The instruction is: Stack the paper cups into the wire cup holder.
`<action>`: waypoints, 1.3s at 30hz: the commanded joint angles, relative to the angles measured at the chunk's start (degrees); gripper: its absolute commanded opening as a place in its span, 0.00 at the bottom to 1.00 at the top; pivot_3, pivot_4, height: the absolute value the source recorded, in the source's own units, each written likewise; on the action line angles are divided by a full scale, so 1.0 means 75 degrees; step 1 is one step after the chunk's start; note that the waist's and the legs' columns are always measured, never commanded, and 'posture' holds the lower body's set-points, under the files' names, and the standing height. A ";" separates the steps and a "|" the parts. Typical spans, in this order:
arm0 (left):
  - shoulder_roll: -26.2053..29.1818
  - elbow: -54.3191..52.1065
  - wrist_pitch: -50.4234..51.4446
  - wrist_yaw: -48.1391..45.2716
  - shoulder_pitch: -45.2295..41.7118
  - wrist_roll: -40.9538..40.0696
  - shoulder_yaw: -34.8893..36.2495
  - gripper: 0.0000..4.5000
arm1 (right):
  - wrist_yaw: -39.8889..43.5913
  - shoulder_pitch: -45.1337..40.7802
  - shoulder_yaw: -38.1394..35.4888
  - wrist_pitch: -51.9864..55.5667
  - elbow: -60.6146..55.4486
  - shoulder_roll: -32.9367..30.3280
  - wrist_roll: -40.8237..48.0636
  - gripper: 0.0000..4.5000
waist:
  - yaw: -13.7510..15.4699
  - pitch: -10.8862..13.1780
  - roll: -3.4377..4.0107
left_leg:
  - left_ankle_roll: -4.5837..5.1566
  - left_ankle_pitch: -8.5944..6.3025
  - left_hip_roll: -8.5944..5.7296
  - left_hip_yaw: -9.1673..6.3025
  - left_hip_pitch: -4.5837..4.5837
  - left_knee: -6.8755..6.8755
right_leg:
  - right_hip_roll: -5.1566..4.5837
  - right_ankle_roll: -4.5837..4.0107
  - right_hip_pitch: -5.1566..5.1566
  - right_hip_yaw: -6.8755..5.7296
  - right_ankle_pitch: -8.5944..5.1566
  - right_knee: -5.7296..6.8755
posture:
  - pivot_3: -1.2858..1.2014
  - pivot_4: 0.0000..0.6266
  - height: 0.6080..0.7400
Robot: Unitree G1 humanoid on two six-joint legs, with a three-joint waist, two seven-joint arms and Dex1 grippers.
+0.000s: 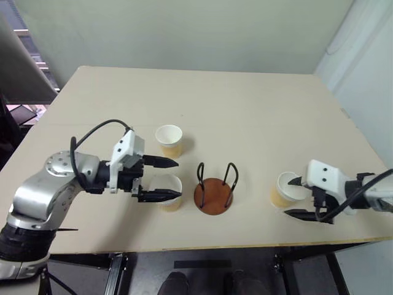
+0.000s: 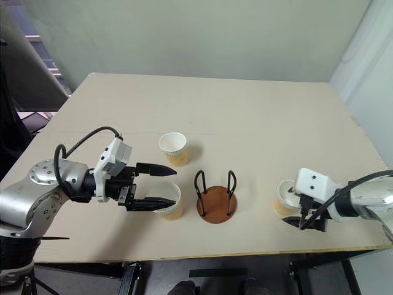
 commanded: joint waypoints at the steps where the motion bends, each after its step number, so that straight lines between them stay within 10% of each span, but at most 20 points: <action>1: 0.0119 -0.0395 0.0045 0.0152 0.0109 -0.0134 0.0392 1.00 | -0.0026 -0.0301 0.0600 -0.0345 0.0244 0.0019 -0.0629 0.90 | -0.0001 0.0000 0.0000 | 0.0001 -0.0001 0.0000 0.0000 -0.0001 0.0002 | 0.0000 0.0001 0.0000 0.0000 0.0000 0.0000 | 0.52 0.24 1.00; 12: 0.0129 -0.0561 0.0090 0.0398 0.0419 -0.0214 0.0640 1.00 | 0.0662 -0.0958 0.0727 -0.0746 0.0676 0.0026 -0.0790 0.02 | 0.0019 0.0001 0.0001 | 0.0003 -0.0002 0.0001 -0.0002 -0.0002 0.0011 | 0.0000 0.0003 0.0001 0.0000 0.0002 0.0003 | 0.52 0.24 1.00; 23: 0.0099 -0.0515 0.0063 0.0514 0.0405 -0.0212 0.0554 1.00 | 0.1321 -0.3286 -0.0550 -0.0140 0.0667 0.0595 0.1473 0.01 | -0.0026 0.0003 0.0004 | 0.0000 -0.0001 0.0002 0.0011 0.0001 0.0031 | 0.0037 0.0003 0.0005 0.0011 0.0002 0.0008 | 0.52 0.24 1.00; 29: -0.0035 -0.0570 0.0020 0.0730 0.0505 -0.0112 0.0482 1.00 | 0.1276 -0.5344 0.0973 0.0110 0.0512 0.1932 0.1495 0.01 | -0.0087 0.0002 0.0003 | 0.0000 -0.0004 0.0023 -0.0004 0.0003 0.0052 | 0.0083 0.0004 0.0004 0.0025 0.0003 0.0009 | 0.52 0.24 1.00; 39: -0.0014 -0.0836 0.0053 0.0982 0.0841 -0.0214 0.0723 1.00 | 0.1795 -0.5498 0.2233 -0.0388 0.0751 0.2457 0.0719 0.01 | -0.0033 0.0004 0.0007 | -0.0010 -0.0016 0.0028 -0.0022 -0.0014 0.0066 | 0.0078 0.0005 -0.0002 0.0022 0.0004 0.0007 | 0.52 0.24 1.00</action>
